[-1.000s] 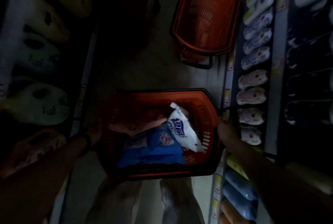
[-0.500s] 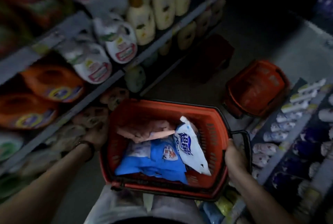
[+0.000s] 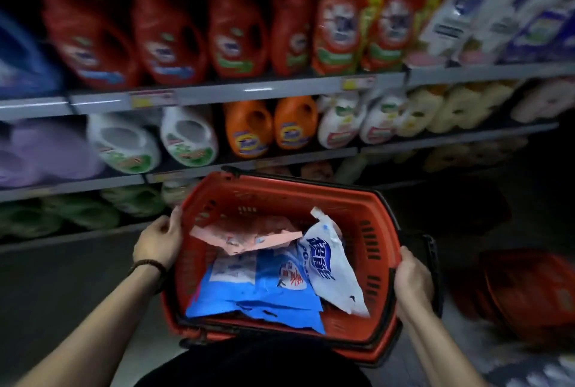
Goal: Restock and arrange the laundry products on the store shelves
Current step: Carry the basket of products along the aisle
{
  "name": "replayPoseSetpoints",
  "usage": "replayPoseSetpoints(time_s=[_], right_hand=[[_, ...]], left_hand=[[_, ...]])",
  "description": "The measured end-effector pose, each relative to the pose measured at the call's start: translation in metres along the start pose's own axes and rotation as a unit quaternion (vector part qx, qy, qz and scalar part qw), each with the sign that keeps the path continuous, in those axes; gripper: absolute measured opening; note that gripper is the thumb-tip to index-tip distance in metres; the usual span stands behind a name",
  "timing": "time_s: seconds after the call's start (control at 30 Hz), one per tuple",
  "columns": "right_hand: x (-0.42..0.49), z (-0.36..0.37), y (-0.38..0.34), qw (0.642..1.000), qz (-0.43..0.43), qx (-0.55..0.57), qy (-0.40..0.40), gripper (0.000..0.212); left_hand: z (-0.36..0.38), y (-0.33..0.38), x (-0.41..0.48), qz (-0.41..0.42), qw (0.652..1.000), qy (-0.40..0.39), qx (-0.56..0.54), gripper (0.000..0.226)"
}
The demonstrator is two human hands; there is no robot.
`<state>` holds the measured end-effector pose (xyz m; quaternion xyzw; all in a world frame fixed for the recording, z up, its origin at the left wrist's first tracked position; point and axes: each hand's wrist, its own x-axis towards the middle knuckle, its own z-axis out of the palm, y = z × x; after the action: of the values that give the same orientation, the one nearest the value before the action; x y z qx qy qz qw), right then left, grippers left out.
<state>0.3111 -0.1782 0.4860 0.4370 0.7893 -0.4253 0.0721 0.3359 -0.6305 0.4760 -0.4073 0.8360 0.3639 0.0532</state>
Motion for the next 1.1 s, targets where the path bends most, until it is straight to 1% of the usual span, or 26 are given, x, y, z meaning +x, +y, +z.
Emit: replayPoseSetpoints(time_s=[0.1, 0.17, 0.37, 0.5, 0.53, 0.57, 0.63, 0.67, 0.77, 0.83, 0.9, 0.93, 1.0, 1.03, 1.07, 1.1], right_hand=[[-0.048, 0.059, -0.031, 0.998, -0.038, -0.003, -0.047, 0.059], [-0.079, 0.1, -0.053, 0.994, -0.067, -0.016, -0.086, 0.059], [-0.15, 0.23, -0.1, 0.968, -0.12, -0.084, -0.204, 0.079], [-0.193, 0.323, -0.135, 0.923, -0.192, -0.146, -0.299, 0.085], [-0.204, 0.347, -0.143, 0.909, -0.217, -0.15, -0.323, 0.082], [-0.22, 0.368, -0.151, 0.895, -0.244, -0.143, -0.346, 0.074], [-0.249, 0.411, -0.163, 0.852, -0.303, -0.15, -0.4, 0.058], [-0.275, 0.422, -0.172, 0.832, -0.322, -0.152, -0.426, 0.057], [-0.296, 0.494, -0.171, 0.784, -0.335, -0.175, -0.492, 0.056], [-0.323, 0.534, -0.17, 0.776, -0.321, -0.21, -0.501, 0.06], [-0.367, 0.565, -0.168, 0.763, -0.3, -0.24, -0.52, 0.048], [-0.408, 0.565, -0.17, 0.758, -0.299, -0.249, -0.523, 0.045], [-0.485, 0.561, -0.172, 0.744, -0.318, -0.257, -0.529, 0.039], [-0.514, 0.566, -0.171, 0.73, -0.33, -0.268, -0.535, 0.035], [-0.537, 0.579, -0.168, 0.724, -0.345, -0.275, -0.53, 0.035], [-0.56, 0.588, -0.167, 0.721, -0.36, -0.287, -0.519, 0.042]], left_hand=[[-0.065, -0.068, 0.007, -0.064, 0.995, 0.072, -0.032, 0.07], [-0.103, -0.11, 0.009, -0.112, 0.985, 0.115, -0.061, 0.073], [-0.201, -0.215, 0.005, -0.238, 0.939, 0.226, -0.102, 0.074], [-0.244, -0.268, -0.011, -0.302, 0.901, 0.287, -0.12, 0.072], [-0.253, -0.28, -0.016, -0.322, 0.892, 0.295, -0.115, 0.072], [-0.262, -0.291, -0.023, -0.341, 0.882, 0.306, -0.109, 0.072], [-0.278, -0.31, -0.037, -0.372, 0.856, 0.344, -0.105, 0.072], [-0.286, -0.319, -0.045, -0.392, 0.838, 0.364, -0.11, 0.07], [-0.303, -0.343, -0.068, -0.449, 0.785, 0.409, -0.121, 0.067], [-0.311, -0.362, -0.081, -0.475, 0.758, 0.43, -0.121, 0.066], [-0.317, -0.385, -0.093, -0.493, 0.733, 0.451, -0.125, 0.066], [-0.319, -0.398, -0.097, -0.503, 0.72, 0.458, -0.137, 0.066], [-0.325, -0.426, -0.102, -0.518, 0.695, 0.472, -0.165, 0.07], [-0.332, -0.439, -0.103, -0.521, 0.686, 0.475, -0.18, 0.071], [-0.342, -0.454, -0.104, -0.528, 0.678, 0.474, -0.193, 0.071], [-0.355, -0.469, -0.105, -0.533, 0.672, 0.472, -0.205, 0.071]])
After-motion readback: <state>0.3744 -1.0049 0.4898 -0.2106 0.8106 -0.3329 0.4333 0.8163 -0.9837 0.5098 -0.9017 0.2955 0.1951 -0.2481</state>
